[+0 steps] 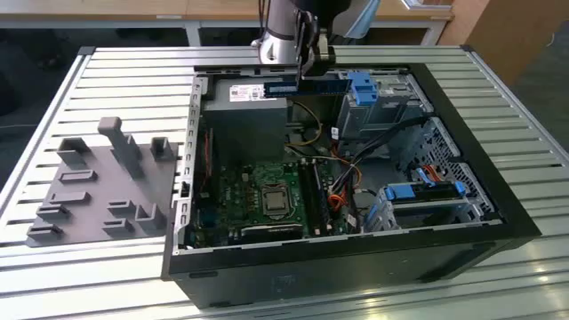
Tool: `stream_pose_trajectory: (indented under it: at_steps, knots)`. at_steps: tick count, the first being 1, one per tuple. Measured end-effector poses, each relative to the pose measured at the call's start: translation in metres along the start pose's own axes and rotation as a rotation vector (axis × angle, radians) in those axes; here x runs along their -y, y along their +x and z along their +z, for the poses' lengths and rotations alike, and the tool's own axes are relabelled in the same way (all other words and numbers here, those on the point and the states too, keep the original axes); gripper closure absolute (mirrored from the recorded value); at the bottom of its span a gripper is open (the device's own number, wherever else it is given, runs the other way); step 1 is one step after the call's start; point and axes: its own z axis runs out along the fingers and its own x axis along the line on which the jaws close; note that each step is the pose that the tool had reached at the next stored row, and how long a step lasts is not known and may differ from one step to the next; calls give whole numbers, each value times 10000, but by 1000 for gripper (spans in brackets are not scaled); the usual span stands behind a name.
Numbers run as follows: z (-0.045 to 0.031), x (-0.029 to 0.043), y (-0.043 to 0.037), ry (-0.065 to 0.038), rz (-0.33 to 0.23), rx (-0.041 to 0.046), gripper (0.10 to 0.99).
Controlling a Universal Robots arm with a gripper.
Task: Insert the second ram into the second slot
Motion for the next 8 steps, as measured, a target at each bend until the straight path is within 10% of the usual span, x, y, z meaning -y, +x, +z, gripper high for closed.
stream_pose_trajectory:
  at_steps: [8]
  knots:
    - [0, -1, 14, 0, 1, 0, 949]
